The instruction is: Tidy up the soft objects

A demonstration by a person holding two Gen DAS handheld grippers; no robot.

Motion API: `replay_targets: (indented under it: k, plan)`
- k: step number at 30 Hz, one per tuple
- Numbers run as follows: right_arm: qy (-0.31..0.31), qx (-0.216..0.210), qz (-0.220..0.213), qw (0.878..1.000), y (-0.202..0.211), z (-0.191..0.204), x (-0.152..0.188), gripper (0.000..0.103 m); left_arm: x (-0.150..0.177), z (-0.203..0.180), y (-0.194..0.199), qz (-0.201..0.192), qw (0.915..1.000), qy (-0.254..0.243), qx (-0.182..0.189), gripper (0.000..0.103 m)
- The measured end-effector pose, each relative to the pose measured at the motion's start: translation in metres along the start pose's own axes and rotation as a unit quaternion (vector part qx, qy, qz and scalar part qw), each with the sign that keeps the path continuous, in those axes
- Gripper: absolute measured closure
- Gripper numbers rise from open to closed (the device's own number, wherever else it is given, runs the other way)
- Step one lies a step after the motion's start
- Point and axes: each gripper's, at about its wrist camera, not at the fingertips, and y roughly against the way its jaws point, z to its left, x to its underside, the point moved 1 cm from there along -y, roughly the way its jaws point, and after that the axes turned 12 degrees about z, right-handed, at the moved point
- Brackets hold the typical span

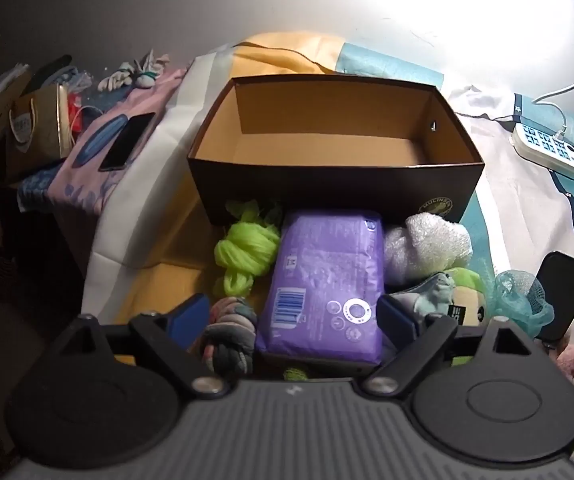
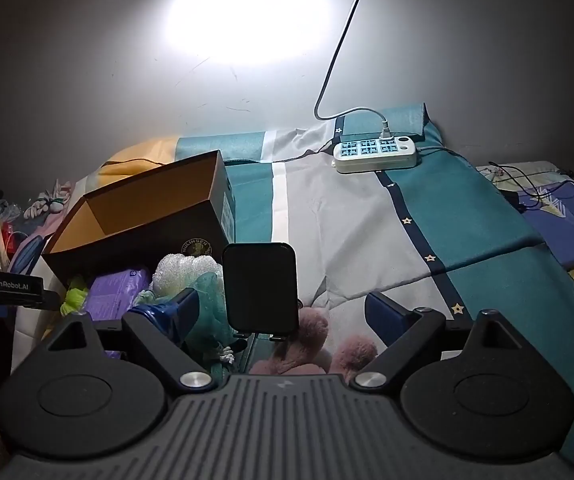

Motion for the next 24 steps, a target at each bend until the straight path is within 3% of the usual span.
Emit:
replay_targets:
  k: [8,14,24]
  plan:
    - [0.037,-0.035,0.004,0.999,-0.002,-0.019,-0.007,0.033,0.011,-0.019,0.006,-0.010,0.9997,0.017,-0.012,0.012]
    - [0.054,-0.054,0.018,0.997,-0.007,-0.031,-0.007,0.039,0.023,-0.027,0.010,-0.020,0.9990,0.031,0.024,0.011]
    - [0.081,-0.082,0.044,0.992,-0.021,-0.033,-0.011,0.048,0.042,-0.021,0.014,-0.006,0.9972,0.062,0.041,0.010]
